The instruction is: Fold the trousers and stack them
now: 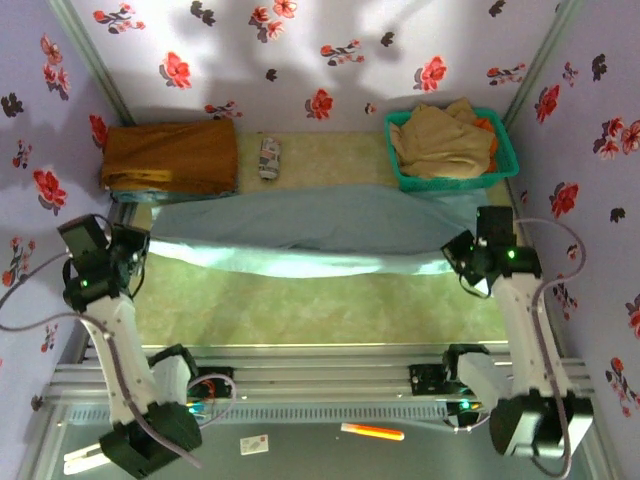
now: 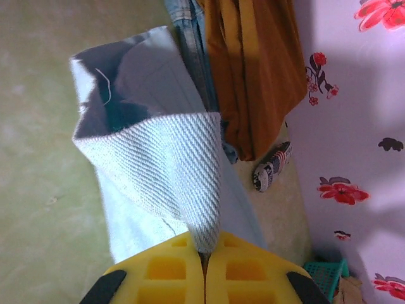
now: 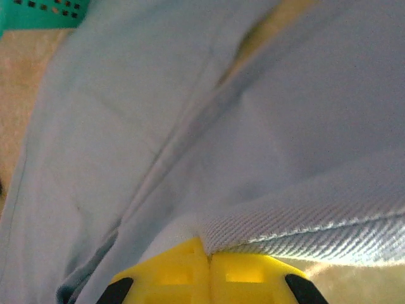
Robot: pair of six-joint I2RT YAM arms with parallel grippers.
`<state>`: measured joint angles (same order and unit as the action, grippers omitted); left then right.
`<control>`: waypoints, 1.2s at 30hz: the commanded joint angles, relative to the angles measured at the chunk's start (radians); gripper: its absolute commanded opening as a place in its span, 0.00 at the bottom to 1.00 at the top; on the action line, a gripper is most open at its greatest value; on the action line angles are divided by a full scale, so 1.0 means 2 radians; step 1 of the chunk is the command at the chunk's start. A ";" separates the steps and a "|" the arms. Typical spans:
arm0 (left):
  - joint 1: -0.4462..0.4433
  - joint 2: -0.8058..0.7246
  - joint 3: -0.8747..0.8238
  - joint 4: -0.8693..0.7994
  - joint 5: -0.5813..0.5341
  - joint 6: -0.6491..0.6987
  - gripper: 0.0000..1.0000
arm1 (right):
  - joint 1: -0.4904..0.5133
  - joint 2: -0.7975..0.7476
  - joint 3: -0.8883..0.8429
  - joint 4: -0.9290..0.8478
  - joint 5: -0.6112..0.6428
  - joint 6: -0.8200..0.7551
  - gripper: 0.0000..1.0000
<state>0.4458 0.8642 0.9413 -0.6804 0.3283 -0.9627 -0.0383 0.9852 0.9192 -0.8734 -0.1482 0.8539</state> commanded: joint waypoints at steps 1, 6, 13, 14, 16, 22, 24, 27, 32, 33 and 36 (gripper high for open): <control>-0.014 0.059 0.035 0.090 0.005 0.000 0.00 | -0.003 0.064 0.048 0.061 0.051 -0.062 0.00; -0.043 0.173 0.087 0.134 -0.023 0.009 0.00 | -0.007 0.199 0.143 0.091 0.035 -0.104 0.00; -0.063 0.302 0.153 0.154 -0.059 0.029 0.00 | -0.008 0.397 0.290 0.053 -0.003 -0.174 0.00; -0.063 0.323 0.163 0.157 -0.061 0.032 0.00 | -0.007 0.418 0.306 0.047 -0.003 -0.177 0.00; -0.063 0.356 0.180 0.155 -0.066 0.029 0.00 | -0.007 0.456 0.331 0.048 -0.002 -0.176 0.00; -0.064 0.445 0.222 0.148 -0.083 0.036 0.00 | 0.009 0.536 0.414 0.033 -0.014 -0.190 0.00; -0.063 0.467 0.233 0.149 -0.089 0.039 0.00 | 0.021 0.550 0.435 0.025 -0.001 -0.195 0.00; -0.063 0.496 0.262 0.139 -0.099 0.050 0.00 | 0.029 0.557 0.450 0.031 0.017 -0.193 0.00; -0.063 0.556 0.331 0.093 -0.093 0.083 0.06 | 0.039 0.580 0.475 0.008 0.019 -0.194 0.24; -0.063 0.563 0.340 0.088 -0.091 0.088 0.14 | 0.042 0.576 0.467 0.014 0.020 -0.193 0.28; -0.063 0.564 0.358 0.080 -0.072 0.094 0.57 | 0.050 0.550 0.442 0.023 0.018 -0.186 0.45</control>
<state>0.3016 1.9903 1.6028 -0.4904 0.2005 -0.8265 0.0479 2.1143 1.8240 -0.8379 -0.1516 0.4808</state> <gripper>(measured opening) 0.450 0.429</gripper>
